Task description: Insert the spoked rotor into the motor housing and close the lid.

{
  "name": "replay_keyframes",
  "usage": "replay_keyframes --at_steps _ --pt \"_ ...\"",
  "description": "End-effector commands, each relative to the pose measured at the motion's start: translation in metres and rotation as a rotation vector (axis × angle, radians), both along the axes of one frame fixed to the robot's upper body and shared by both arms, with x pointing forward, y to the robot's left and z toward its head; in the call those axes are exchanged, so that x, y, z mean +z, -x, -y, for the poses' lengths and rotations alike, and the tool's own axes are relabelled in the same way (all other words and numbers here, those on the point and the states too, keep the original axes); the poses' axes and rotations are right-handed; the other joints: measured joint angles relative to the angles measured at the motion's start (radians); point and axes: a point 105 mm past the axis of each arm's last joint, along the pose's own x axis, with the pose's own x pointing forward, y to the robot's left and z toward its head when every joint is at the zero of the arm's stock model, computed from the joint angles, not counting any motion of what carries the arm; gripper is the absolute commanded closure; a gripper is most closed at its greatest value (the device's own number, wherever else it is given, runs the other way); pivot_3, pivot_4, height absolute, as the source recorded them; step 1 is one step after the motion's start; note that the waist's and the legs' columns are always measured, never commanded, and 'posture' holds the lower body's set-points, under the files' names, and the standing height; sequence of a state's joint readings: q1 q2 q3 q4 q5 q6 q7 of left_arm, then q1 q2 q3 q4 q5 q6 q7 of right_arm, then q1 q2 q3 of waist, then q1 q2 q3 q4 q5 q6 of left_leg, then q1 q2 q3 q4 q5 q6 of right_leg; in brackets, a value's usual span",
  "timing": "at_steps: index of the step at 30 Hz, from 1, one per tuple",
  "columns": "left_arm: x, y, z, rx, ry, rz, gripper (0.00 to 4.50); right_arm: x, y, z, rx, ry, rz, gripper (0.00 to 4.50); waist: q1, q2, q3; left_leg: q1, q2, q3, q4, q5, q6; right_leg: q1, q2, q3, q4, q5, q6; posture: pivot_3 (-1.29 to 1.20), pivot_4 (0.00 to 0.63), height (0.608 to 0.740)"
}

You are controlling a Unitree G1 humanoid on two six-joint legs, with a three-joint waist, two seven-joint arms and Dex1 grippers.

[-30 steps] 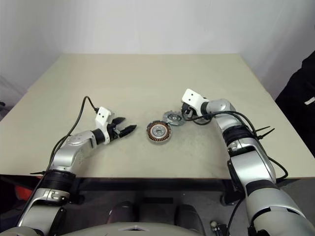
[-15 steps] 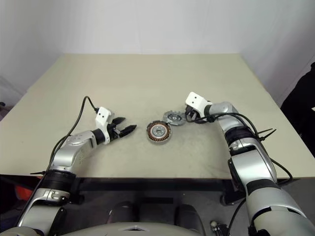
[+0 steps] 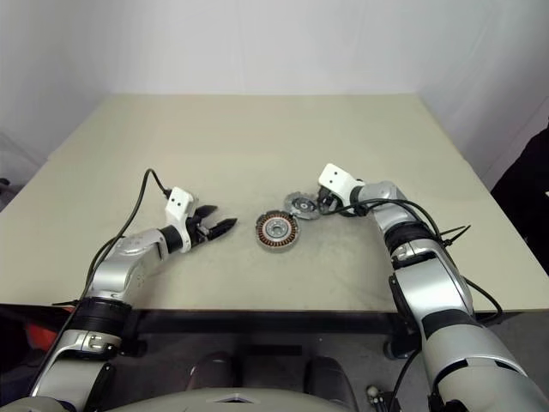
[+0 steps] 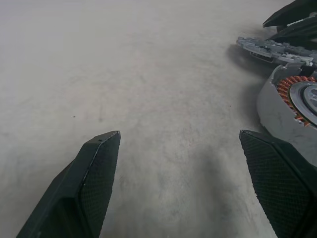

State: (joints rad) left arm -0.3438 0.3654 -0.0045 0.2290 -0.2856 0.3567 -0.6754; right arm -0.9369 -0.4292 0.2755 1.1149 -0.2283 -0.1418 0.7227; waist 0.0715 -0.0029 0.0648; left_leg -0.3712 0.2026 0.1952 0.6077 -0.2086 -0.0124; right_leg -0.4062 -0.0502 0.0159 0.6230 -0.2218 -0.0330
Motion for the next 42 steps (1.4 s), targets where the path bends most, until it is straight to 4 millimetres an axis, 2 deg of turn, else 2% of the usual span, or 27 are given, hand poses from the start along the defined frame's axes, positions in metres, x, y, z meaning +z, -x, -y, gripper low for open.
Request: replay_keyframes --at_steps 1,12,21,30,42 --pt "0.014 -0.002 -0.002 0.002 -0.004 0.063 0.42 0.011 -0.006 0.018 -0.056 0.028 0.033 3.24 0.002 0.000 0.000 0.000 0.000 0.000 0.000 0.000 0.000 0.000 0.000 0.000 0.000 0.000 0.000 0.00 0.000 0.740" --pt "0.013 -0.001 -0.001 0.001 -0.006 0.060 0.42 0.021 -0.008 0.048 -0.132 0.046 0.062 3.24 0.016 0.000 0.000 -0.001 -0.002 0.000 0.000 0.000 0.000 0.000 -0.002 -0.001 -0.001 0.000 0.000 0.00 0.000 0.740" --pt "0.011 0.000 0.000 -0.005 -0.006 0.050 0.42 0.050 -0.018 0.021 -0.110 -0.143 0.099 3.24 0.009 0.000 0.000 -0.002 -0.001 0.000 0.000 -0.001 0.002 -0.001 -0.002 -0.001 0.000 0.000 0.000 0.00 0.000 0.740" --pt "0.007 0.003 0.000 0.000 -0.004 0.041 0.42 0.030 -0.015 0.007 -0.161 -0.272 -0.013 3.24 0.008 0.000 0.000 -0.003 -0.001 0.000 0.000 -0.001 0.001 -0.002 -0.001 -0.001 0.000 0.000 0.000 0.00 0.000 0.740" --pt "0.006 0.006 -0.002 0.011 -0.006 0.037 0.42 0.006 -0.010 0.006 -0.212 -0.274 -0.077 3.24 0.008 0.001 0.000 -0.003 0.000 0.000 0.000 -0.001 0.001 -0.002 -0.002 -0.003 0.000 -0.001 -0.001 0.00 0.000 0.740"
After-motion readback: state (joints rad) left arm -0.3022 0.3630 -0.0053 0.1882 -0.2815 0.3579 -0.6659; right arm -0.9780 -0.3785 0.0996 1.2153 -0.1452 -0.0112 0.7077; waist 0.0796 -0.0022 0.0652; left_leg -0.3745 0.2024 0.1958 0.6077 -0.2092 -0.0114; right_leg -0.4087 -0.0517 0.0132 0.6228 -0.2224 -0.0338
